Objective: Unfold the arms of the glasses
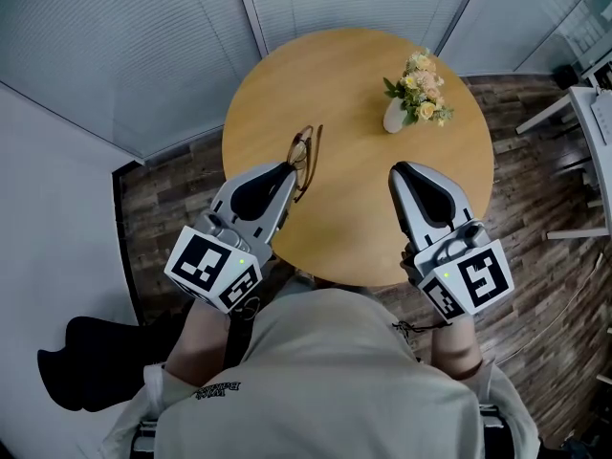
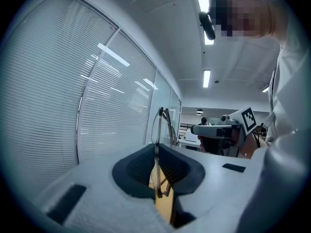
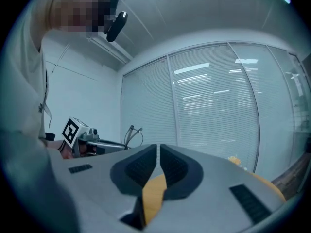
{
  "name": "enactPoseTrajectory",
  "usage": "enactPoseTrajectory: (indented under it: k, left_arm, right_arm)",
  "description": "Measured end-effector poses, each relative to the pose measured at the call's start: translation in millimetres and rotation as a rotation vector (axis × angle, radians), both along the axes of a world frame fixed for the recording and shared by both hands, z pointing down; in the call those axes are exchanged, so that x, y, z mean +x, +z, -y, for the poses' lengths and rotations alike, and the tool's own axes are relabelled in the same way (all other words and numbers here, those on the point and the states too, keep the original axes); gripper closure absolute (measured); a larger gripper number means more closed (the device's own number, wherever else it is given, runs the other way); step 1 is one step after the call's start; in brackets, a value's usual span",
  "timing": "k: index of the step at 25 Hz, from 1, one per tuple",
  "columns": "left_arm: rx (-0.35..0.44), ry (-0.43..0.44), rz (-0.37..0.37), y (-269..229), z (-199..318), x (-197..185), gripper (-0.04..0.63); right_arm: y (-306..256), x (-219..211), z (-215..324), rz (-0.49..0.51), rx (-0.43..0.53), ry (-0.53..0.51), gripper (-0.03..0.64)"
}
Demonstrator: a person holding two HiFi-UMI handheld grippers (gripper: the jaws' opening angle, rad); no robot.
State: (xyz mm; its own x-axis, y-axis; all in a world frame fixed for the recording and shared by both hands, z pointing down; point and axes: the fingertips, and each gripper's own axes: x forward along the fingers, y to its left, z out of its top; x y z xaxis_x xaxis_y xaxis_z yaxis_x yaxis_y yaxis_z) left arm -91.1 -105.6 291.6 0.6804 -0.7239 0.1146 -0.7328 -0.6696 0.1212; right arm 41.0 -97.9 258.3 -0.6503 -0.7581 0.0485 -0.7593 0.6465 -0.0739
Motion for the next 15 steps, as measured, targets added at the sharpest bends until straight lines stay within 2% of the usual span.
enactPoseTrajectory:
  k: [5, 9, 15]
  left_arm:
    - [0.03, 0.013, 0.058, 0.7, -1.3, 5.6, 0.554]
    - [0.051, 0.036, 0.107, 4.4, -1.7, 13.7, 0.554]
    - [0.079, 0.073, 0.195, 8.9, -7.3, 26.2, 0.554]
  right_arm:
    - [-17.3, -6.5, 4.3, 0.025, 0.04, -0.021, 0.575]
    - [-24.7, -16.4, 7.1, 0.054, 0.038, -0.08, 0.574]
    - [-25.0, -40.0, 3.4, 0.023, 0.028, -0.176, 0.574]
